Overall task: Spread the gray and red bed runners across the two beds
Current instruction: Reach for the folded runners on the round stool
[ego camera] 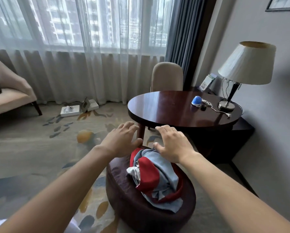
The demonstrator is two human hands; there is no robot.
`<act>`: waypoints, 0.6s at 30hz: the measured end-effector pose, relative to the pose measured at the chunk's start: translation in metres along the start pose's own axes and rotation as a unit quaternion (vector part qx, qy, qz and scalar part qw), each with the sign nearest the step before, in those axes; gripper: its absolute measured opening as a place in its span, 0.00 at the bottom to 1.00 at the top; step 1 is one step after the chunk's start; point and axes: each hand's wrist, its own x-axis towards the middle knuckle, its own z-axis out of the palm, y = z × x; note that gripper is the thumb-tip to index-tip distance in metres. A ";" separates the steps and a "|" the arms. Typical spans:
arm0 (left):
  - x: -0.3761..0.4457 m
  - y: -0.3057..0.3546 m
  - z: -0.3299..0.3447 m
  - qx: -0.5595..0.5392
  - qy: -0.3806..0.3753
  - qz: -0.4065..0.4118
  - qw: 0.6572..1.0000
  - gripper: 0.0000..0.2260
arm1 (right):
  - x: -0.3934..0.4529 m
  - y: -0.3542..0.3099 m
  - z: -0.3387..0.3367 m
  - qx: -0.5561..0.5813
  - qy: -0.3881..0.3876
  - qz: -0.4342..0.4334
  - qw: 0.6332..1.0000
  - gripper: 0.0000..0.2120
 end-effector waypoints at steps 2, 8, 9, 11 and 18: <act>0.036 -0.006 0.006 -0.002 -0.004 -0.002 1.000 0.27 | 0.034 0.018 0.008 0.007 0.007 -0.001 1.000 0.30; 0.129 -0.022 0.029 0.007 -0.007 -0.013 1.000 0.26 | 0.111 0.068 0.043 0.018 -0.017 0.005 1.000 0.30; 0.139 -0.023 0.037 0.004 -0.011 -0.020 1.000 0.26 | 0.119 0.075 0.052 0.021 -0.025 0.011 0.999 0.30; 0.156 -0.028 0.055 -0.005 -0.035 -0.030 0.999 0.25 | 0.130 0.087 0.070 0.029 -0.047 0.023 0.998 0.30; 0.200 -0.061 0.142 -0.019 -0.106 -0.028 0.994 0.24 | 0.149 0.121 0.152 0.043 -0.120 0.059 0.990 0.30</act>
